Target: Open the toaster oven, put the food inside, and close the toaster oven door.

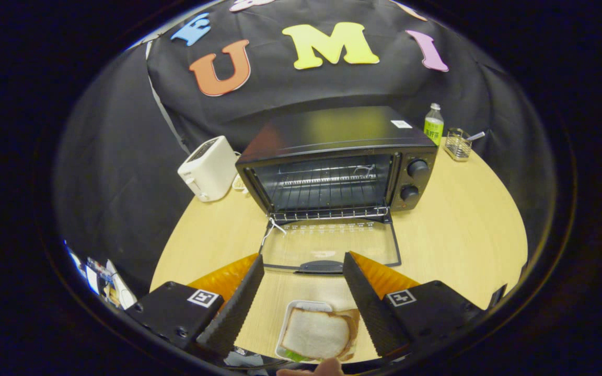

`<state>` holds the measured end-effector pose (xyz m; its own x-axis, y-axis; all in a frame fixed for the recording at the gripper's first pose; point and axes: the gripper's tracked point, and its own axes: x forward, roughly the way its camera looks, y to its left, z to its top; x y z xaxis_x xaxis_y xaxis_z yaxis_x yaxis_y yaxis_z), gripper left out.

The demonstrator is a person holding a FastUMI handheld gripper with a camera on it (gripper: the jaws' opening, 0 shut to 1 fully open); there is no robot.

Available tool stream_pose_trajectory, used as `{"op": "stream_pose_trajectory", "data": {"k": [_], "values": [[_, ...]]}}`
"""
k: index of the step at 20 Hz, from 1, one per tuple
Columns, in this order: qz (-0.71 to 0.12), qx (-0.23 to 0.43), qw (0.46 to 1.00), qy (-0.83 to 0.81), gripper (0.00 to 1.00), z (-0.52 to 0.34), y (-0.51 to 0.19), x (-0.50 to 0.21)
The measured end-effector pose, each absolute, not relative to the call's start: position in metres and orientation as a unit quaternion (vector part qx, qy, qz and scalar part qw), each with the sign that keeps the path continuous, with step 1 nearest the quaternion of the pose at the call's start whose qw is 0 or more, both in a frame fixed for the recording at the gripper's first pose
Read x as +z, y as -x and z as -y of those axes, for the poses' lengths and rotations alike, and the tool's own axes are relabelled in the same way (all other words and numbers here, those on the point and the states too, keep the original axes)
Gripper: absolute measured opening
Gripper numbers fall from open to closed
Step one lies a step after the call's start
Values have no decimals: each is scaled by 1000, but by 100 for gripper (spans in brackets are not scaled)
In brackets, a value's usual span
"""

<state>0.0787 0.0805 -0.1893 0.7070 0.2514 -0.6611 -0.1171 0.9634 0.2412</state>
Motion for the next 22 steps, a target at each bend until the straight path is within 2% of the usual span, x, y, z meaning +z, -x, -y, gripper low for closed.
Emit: {"op": "stream_pose_trajectory", "data": {"k": [13,22], "values": [[-327,163,929,-67,100,-46,14,-155],[-378,196,899,-102,100,-31,40,-191]]}}
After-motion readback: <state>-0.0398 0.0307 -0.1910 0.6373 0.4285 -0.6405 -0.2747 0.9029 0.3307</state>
